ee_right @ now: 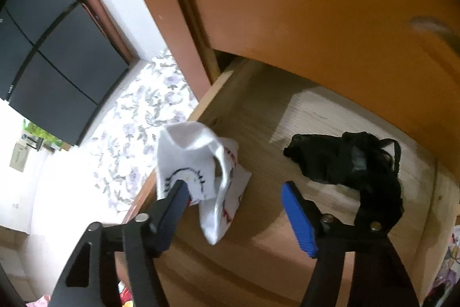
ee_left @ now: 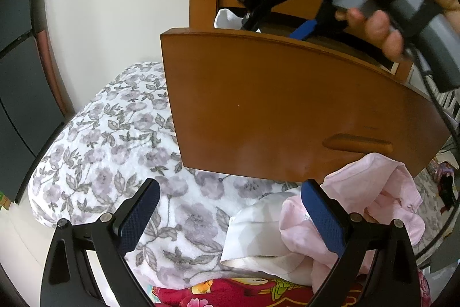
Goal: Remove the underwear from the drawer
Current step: 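Close the right tool on the white sock, then lift the white sock up out of the drawer with the right tool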
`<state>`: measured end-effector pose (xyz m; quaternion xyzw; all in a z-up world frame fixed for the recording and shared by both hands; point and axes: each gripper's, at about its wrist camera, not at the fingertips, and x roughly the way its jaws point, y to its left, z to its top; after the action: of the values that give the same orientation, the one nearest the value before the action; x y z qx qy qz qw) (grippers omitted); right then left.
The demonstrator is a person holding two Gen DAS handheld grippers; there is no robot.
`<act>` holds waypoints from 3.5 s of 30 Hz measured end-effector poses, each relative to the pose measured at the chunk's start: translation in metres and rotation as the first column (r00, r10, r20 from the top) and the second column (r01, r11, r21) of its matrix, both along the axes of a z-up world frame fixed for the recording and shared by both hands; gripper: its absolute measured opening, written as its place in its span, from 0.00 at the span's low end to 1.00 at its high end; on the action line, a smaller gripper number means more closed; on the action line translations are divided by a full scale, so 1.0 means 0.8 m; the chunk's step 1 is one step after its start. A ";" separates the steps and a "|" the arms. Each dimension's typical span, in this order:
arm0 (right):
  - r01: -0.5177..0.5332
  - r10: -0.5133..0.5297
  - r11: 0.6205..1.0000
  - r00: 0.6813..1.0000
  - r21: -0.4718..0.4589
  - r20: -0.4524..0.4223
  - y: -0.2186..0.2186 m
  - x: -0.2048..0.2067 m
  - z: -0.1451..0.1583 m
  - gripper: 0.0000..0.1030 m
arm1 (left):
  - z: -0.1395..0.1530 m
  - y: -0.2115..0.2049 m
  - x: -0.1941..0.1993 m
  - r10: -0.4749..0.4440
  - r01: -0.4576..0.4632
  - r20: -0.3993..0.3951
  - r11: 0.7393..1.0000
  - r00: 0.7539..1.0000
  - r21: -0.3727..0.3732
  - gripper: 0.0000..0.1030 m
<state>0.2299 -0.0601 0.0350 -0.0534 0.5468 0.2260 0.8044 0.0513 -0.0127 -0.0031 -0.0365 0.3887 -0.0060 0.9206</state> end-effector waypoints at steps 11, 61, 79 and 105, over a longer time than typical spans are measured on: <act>0.092 -0.094 0.995 0.994 -0.031 -0.065 0.001 0.013 -0.022 0.15 | -0.007 0.003 0.006 -0.004 0.003 -0.031 1.000 1.000 -0.020 0.96; 0.196 -0.334 0.913 0.862 0.358 0.381 -0.188 -0.249 0.209 0.03 | 0.012 -0.016 -0.019 0.014 -0.022 0.076 0.994 0.997 0.107 0.96; 0.316 -0.512 0.827 0.766 0.466 0.389 -0.261 -0.367 0.174 0.03 | 0.020 -0.035 -0.031 -0.021 -0.006 0.136 0.981 0.990 0.195 0.96; 0.287 -0.436 0.824 0.872 0.489 0.223 -0.185 -0.348 0.063 0.04 | 0.022 -0.034 -0.033 -0.032 0.003 0.148 0.981 0.989 0.192 0.96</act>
<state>-0.0482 -0.2083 0.0852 0.1994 0.3408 0.1730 0.9023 0.0246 -0.0397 0.0141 0.0560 0.3174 0.0206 0.9464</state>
